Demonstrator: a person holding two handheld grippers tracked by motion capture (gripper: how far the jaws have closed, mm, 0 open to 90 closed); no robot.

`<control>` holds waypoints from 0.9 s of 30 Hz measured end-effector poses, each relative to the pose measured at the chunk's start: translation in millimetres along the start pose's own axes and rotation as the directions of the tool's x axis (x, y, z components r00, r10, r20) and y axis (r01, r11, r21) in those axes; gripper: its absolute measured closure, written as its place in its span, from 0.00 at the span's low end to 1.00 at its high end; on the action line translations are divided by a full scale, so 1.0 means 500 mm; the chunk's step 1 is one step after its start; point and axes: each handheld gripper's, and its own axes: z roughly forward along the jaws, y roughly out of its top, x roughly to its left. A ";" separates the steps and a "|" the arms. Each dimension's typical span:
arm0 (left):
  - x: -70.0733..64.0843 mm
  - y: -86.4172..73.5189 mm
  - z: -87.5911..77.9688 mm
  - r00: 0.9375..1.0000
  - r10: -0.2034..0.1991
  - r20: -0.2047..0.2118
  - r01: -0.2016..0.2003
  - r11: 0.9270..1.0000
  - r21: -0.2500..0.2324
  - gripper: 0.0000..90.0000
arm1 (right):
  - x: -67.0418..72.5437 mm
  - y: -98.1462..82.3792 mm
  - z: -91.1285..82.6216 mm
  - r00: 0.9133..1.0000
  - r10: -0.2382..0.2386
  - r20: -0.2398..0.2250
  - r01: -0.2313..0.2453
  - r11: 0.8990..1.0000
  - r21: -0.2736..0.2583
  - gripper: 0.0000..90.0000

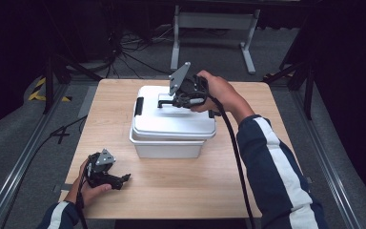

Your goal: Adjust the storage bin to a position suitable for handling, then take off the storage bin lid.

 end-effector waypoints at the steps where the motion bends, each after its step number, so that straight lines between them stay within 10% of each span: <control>1: 0.000 0.000 0.000 1.000 0.000 0.000 0.000 1.000 0.000 0.02 | 0.000 0.000 0.000 1.000 0.000 0.000 0.000 1.000 0.000 0.94; 27: 0.000 0.001 0.003 1.000 -0.009 0.011 0.009 1.000 -0.002 0.01 | 0.008 -0.168 -0.116 0.994 0.082 0.067 -0.083 0.996 0.013 0.94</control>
